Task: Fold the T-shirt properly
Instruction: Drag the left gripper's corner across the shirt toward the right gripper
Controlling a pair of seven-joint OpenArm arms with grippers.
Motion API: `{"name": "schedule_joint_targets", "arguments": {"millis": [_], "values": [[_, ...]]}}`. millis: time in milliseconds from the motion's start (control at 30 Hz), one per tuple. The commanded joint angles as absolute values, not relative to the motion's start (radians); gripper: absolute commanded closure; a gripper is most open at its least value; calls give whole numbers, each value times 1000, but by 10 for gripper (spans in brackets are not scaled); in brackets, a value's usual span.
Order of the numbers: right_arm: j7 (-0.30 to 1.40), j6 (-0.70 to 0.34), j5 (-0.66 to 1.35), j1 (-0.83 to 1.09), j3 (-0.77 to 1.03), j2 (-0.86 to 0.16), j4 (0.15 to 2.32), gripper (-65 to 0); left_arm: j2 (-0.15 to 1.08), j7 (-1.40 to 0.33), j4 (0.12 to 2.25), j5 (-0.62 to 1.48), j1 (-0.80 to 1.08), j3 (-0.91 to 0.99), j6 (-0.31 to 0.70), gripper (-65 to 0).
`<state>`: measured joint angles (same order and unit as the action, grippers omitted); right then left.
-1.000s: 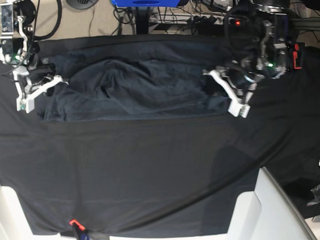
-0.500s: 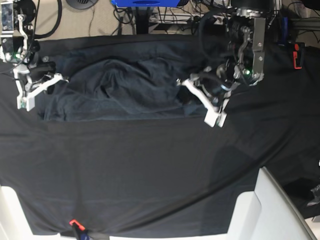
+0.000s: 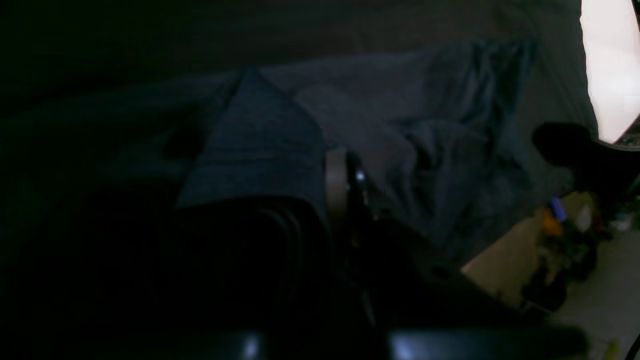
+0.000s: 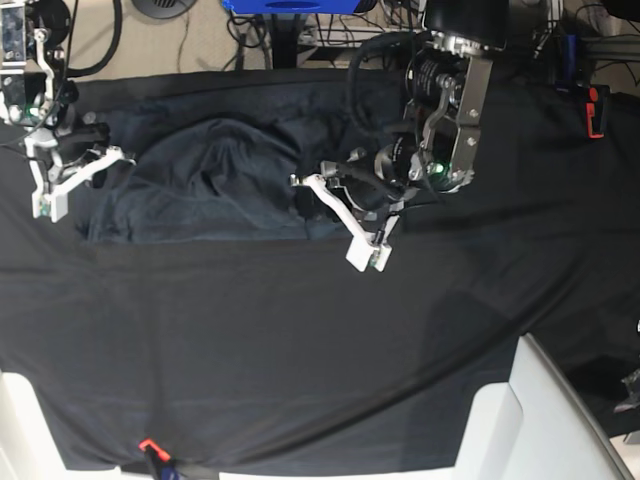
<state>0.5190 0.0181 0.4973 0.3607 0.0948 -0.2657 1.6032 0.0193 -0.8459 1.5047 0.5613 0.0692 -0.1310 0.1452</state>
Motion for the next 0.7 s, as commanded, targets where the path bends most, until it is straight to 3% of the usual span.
{"name": "schedule_joint_targets", "arguments": {"millis": [0, 667], "values": [[499, 16, 504, 355, 104, -278, 1618, 0, 8, -831, 1508, 576, 58, -136, 150, 0], [498, 16, 504, 354, 105, -280, 1618, -2, -13, -828, 1403, 576, 1, -208, 150, 0]]}}
